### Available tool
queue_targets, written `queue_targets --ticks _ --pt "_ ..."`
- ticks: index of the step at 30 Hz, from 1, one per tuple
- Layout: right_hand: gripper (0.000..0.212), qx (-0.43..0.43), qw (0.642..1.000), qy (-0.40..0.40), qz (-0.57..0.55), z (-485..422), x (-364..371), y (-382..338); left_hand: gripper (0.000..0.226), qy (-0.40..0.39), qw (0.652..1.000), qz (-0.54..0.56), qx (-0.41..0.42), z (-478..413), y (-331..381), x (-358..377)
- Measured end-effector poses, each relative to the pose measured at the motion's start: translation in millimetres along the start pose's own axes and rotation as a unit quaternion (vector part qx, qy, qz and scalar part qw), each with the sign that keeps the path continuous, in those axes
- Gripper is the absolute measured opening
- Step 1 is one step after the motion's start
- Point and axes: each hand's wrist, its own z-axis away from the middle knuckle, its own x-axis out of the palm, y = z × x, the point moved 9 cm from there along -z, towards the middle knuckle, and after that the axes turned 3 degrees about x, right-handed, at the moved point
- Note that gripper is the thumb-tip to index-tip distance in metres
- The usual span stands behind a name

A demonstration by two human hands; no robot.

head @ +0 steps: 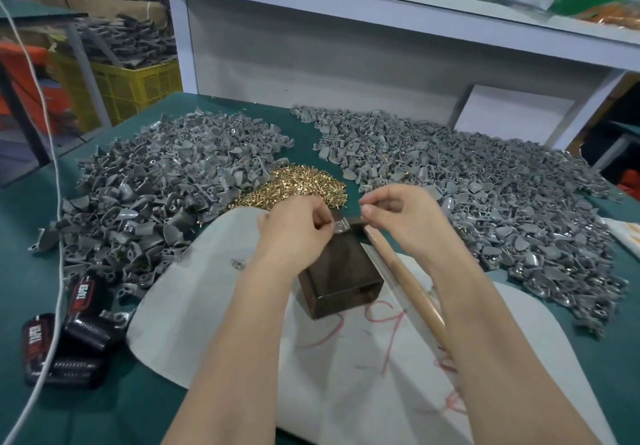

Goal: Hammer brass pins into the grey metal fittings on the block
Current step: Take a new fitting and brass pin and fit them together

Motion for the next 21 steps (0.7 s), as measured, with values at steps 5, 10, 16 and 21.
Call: queue_targets --ticks 5,10,16,21 --pt "0.015 -0.067 0.989 0.004 0.135 -2 16 -9 0.017 0.007 1.000 -0.013 -0.005 2 1 -2" --pt "0.006 -0.100 0.960 -0.009 0.263 -1 33 -21 0.014 0.005 1.000 0.001 0.000 0 0 0" --pt "0.009 -0.106 0.915 -0.026 0.388 -3 42 -33 0.011 0.005 1.000 -0.012 0.005 -1 1 1" --pt "0.013 -0.124 0.862 -0.056 0.488 -1 57 -53 0.016 0.003 0.999 -0.030 0.026 -2 7 0"
